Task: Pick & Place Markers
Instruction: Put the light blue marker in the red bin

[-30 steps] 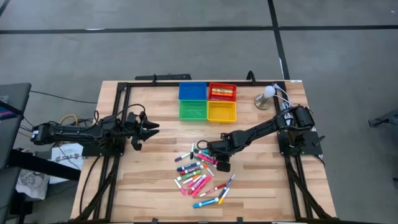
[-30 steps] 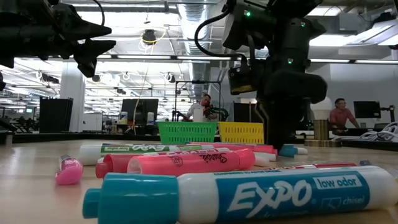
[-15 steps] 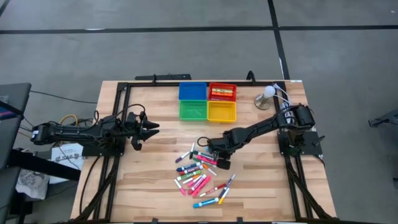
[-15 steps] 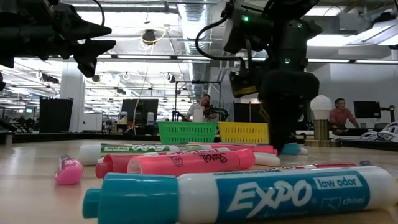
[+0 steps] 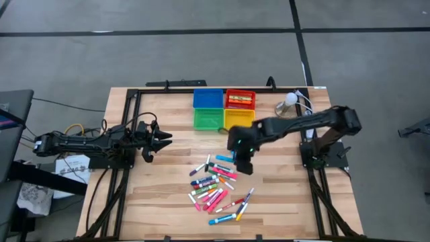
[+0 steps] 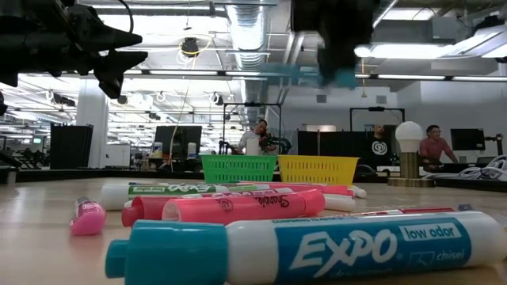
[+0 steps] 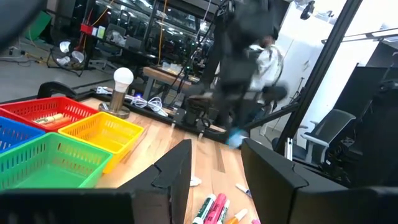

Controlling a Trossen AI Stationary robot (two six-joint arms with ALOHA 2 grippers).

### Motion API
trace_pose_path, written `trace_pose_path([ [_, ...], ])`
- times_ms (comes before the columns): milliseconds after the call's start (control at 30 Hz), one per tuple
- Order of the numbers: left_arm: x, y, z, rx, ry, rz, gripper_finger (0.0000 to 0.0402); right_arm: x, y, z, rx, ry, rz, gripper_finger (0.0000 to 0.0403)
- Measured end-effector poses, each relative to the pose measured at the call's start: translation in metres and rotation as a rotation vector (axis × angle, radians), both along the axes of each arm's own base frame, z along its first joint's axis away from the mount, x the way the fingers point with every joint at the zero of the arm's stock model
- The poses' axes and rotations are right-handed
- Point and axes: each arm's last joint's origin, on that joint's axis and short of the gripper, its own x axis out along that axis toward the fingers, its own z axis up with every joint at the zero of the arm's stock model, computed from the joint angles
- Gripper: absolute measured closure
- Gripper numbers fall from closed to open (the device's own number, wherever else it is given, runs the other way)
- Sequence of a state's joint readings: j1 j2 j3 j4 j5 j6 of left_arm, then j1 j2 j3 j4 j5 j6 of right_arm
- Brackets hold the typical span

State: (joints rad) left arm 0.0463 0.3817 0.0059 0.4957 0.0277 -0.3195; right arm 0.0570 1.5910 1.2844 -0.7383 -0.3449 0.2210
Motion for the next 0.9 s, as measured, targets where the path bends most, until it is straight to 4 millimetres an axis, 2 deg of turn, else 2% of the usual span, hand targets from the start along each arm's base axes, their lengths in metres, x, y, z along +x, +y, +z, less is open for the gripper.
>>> trace_pose_path([
  [167,0.0,0.0,0.0,0.0,-0.001,0.0,0.026,-0.003,-0.013,0.037,0.285,-0.256,0.193,0.0352],
  [333,0.0,0.0,0.0,0.0,0.0,-0.003,0.026,0.004,-0.02,0.069,0.484,-0.544,0.398,0.0352],
  [467,0.0,0.0,0.0,0.0,0.0,-0.003,0.026,0.008,-0.02,0.092,0.553,-0.729,0.536,0.0352],
  [600,0.0,0.0,0.0,0.0,-0.001,-0.003,0.026,0.008,-0.017,0.108,0.566,-0.852,0.604,0.0352],
  [767,0.0,0.0,0.0,0.0,0.0,-0.003,0.026,0.008,-0.017,0.106,0.598,-0.796,0.568,0.0351],
  [900,0.0,0.0,0.0,0.0,0.0,-0.003,0.026,0.013,-0.019,0.083,0.587,-0.609,0.381,0.0351],
])
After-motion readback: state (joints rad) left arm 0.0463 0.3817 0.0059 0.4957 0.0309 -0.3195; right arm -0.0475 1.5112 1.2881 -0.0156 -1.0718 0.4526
